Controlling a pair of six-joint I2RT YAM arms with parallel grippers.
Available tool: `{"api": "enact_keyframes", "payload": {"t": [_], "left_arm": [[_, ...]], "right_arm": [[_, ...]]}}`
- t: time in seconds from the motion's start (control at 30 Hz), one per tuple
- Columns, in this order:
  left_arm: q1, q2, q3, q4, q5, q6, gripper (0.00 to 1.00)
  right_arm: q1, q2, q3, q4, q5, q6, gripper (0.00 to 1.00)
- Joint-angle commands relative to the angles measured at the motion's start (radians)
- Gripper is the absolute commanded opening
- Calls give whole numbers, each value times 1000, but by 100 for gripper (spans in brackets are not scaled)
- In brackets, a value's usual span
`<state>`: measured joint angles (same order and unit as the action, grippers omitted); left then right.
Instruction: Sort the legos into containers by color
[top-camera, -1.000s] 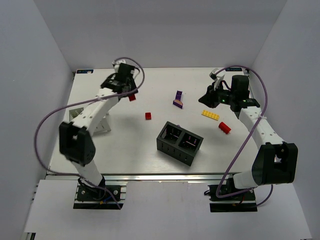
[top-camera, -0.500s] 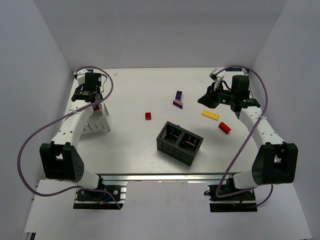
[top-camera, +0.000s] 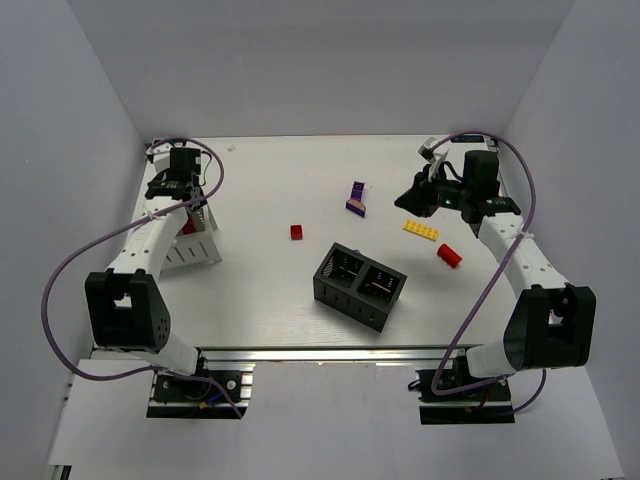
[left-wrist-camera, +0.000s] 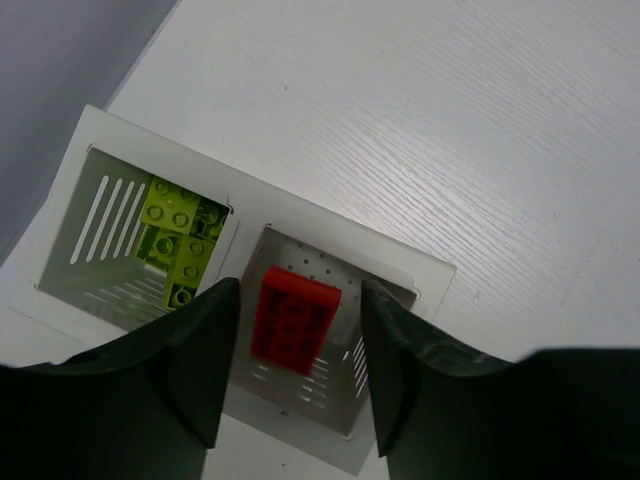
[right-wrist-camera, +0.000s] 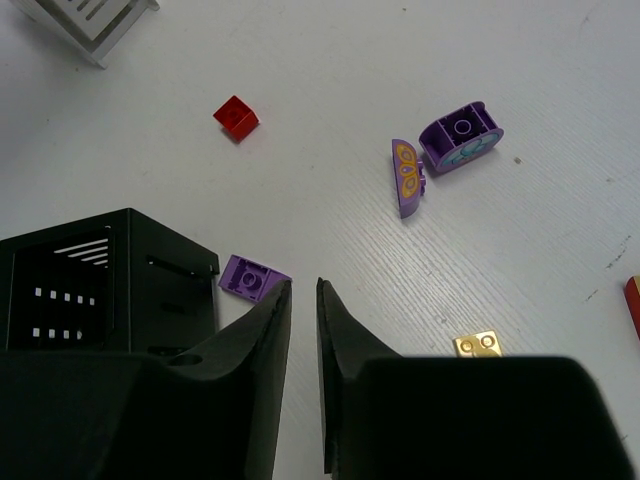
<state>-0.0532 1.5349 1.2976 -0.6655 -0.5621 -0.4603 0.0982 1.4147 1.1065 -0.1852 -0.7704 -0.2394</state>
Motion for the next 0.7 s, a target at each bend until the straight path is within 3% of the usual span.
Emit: {"api": "enact_keyframes", "payload": {"t": [0.0, 0.1, 0.17, 0.23, 0.27, 0.3, 0.33, 0.37, 0.5, 0.6, 0.63, 0.67], "left_arm": [[4, -25, -20, 30, 10, -3, 65], [4, -36, -18, 30, 13, -1, 76], [4, -38, -14, 23, 14, -1, 76], [-5, -54, 8, 24, 40, 5, 69], [-14, -71, 5, 35, 112, 14, 55], [-14, -122, -27, 103, 181, 73, 17], [-25, -152, -52, 153, 291, 112, 4], [-25, -176, -75, 247, 535, 141, 0], [-59, -200, -113, 336, 915, 147, 0], [-118, -136, -104, 327, 1050, 160, 24], [-138, -113, -95, 313, 1065, 175, 35], [-158, -58, -80, 275, 1068, 198, 55]], "right_arm": [[-6, 9, 16, -14, -29, 0, 22], [-5, 12, 16, -16, -30, 0, 23], [-5, 13, 18, -17, -32, 0, 23], [-5, 12, 16, -19, -32, 2, 23], [-5, 12, 16, -19, -32, -1, 23], [-5, 12, 16, -19, -33, -3, 23], [-6, 13, 16, -19, -35, -6, 23], [-3, 13, 16, -20, -35, -11, 22], [-3, 21, 21, -28, -35, -15, 20], [-2, 26, 21, -30, -18, -17, 20], [1, 26, 23, -31, -12, -17, 26], [1, 33, 32, -36, -12, -23, 37]]}}
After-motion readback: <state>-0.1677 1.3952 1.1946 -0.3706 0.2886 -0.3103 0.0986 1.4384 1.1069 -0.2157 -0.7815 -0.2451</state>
